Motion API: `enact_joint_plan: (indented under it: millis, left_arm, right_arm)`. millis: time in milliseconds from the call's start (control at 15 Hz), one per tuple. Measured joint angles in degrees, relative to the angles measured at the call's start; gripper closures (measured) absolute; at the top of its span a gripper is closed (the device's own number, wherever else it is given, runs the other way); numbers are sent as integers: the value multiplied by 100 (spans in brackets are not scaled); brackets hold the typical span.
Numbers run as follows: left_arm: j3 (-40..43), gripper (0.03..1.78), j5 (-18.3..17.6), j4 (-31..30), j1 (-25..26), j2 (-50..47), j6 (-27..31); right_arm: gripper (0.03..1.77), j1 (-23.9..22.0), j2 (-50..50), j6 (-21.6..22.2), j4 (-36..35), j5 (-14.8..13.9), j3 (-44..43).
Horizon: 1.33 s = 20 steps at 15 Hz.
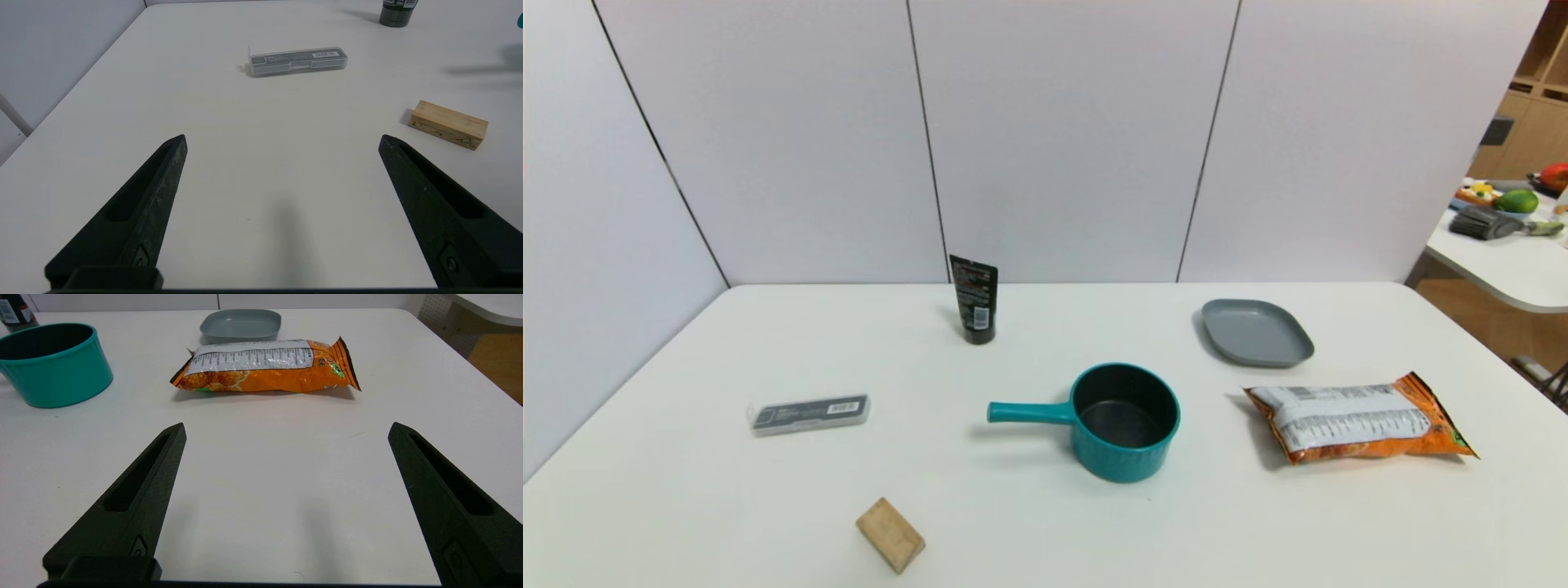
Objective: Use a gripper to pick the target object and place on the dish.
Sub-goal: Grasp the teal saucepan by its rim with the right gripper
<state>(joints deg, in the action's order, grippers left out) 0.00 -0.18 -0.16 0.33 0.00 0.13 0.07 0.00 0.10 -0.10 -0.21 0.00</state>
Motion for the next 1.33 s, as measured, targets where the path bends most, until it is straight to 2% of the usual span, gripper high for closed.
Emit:
enact_joint_plan:
  millis: [400, 533, 667, 933, 1333]
  left_arm:
    - [0, 12, 2, 0, 0, 0, 5]
    - [0, 12, 2, 0, 0, 0, 2]
    - [0, 12, 2, 0, 0, 0, 5]
    - [0, 12, 0, 0, 0, 0, 2]
    - [0, 12, 2, 0, 0, 0, 2]
  right_arm:
    - [9, -2, 0, -72, 12, 32, 0]
    - [9, 0, 27, -238, 167, 30, -82]
    - [9, 0, 197, -505, 213, 73, -523]
    - [9, 52, 1371, -555, 111, 304, -2395]
    - [9, 141, 4164, -495, -11, 386, -5672]
